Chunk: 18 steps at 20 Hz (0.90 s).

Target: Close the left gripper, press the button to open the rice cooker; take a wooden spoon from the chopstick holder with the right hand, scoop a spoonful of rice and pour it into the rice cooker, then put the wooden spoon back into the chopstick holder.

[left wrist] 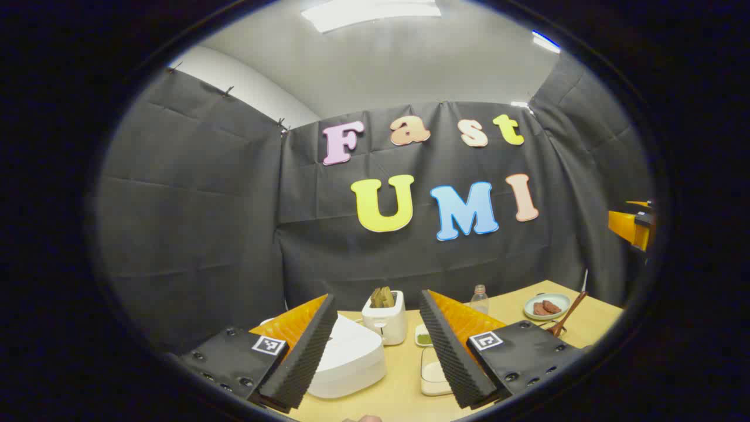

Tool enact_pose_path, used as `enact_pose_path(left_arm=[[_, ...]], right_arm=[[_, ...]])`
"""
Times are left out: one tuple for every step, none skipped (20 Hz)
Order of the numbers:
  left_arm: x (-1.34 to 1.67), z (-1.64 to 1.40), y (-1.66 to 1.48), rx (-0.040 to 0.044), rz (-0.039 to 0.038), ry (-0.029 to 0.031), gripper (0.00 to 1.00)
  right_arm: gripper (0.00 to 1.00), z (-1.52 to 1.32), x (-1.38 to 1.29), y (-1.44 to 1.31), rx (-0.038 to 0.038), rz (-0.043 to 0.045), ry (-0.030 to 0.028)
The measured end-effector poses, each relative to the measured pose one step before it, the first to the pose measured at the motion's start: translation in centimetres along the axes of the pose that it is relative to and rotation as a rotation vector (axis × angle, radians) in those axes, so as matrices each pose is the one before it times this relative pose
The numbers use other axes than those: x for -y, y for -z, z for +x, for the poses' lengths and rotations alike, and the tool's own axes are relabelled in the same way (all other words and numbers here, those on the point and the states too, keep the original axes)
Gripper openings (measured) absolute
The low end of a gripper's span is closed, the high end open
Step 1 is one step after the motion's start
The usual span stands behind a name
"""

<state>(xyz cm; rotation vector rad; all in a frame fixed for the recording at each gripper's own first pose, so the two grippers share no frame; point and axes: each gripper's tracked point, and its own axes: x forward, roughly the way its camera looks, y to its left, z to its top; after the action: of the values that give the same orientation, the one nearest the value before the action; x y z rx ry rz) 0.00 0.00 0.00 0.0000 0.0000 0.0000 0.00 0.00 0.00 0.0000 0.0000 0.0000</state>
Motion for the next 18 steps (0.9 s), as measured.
enact_pose_path(left_arm=[[0.135,-0.021,-0.096,0.00684,0.00113,0.00089,0.98],[0.147,0.012,-0.154,0.00310,0.00151,0.00225,0.96],[0.110,0.065,-0.093,0.00246,0.00120,0.00252,0.95],[0.068,0.107,-0.085,0.00114,0.00023,0.00070,0.95],[-0.060,-0.064,-0.043,0.00183,-0.00144,-0.00120,0.95],[-0.042,0.238,-0.066,0.00081,-0.00188,-0.00124,0.98],[-0.170,0.204,-0.039,0.00254,-0.00137,-0.00282,0.95],[-0.206,0.106,-0.118,0.00406,0.00042,-0.00682,0.96],[-0.437,-0.088,-0.078,0.00692,-0.00080,-0.01023,0.96],[-0.259,0.163,-0.045,0.00395,-0.00398,-0.00338,0.96],[0.026,0.239,0.028,-0.00213,-0.00436,0.00272,0.95],[0.218,0.189,0.312,-0.00425,-0.00377,0.00533,0.98],[-0.015,0.322,0.223,-0.00473,-0.00175,0.00121,0.98],[-0.210,0.359,0.084,-0.00179,-0.00115,-0.00326,0.95],[-0.056,0.176,0.029,-0.00279,-0.00082,-0.00007,0.95],[-0.193,0.298,-0.081,-0.00063,0.00369,-0.00507,0.96],[-0.190,0.150,0.027,0.00117,0.00412,-0.00246,0.98],[0.033,0.045,-0.198,0.00525,0.00200,0.00133,0.96]], right_arm=[[0.96,0.015,-0.103,0.004,0.00062,0.00014,-0.00091],[0.96,0.024,-0.033,-0.031,0.00096,-0.00243,-0.00182],[0.96,0.030,0.095,0.081,0.00057,-0.00313,-0.00129],[0.96,0.058,-0.027,0.001,-0.00020,-0.00232,-0.00143],[0.96,0.050,-0.001,0.100,-0.00126,-0.00291,-0.00083],[0.96,0.059,0.018,0.017,-0.00092,-0.00265,0.00020],[0.96,0.012,-0.003,0.034,0.00034,-0.00242,-0.00063],[0.96,0.124,0.099,-0.090,0.00248,-0.00366,0.00198],[0.96,0.102,0.214,-0.024,0.00363,-0.00159,0.00664],[0.96,0.196,0.000,0.039,0.00225,0.00098,0.00187],[0.96,0.003,-0.100,0.086,0.00110,-0.00012,0.00083],[0.96,0.139,-0.001,0.080,0.00031,-0.00257,0.00374],[0.96,0.039,0.012,0.144,-0.00064,-0.00374,0.00275],[0.96,0.028,0.002,0.082,-0.00058,-0.00239,0.00086],[0.96,0.017,-0.168,0.082,0.00006,-0.00411,-0.00149],[0.96,0.038,-0.012,0.015,-0.00041,-0.00471,-0.00047],[0.96,0.003,-0.048,0.077,-0.00156,-0.00543,-0.00132],[0.96,-0.003,-0.040,-0.048,0.00020,-0.00370,-0.00024]])
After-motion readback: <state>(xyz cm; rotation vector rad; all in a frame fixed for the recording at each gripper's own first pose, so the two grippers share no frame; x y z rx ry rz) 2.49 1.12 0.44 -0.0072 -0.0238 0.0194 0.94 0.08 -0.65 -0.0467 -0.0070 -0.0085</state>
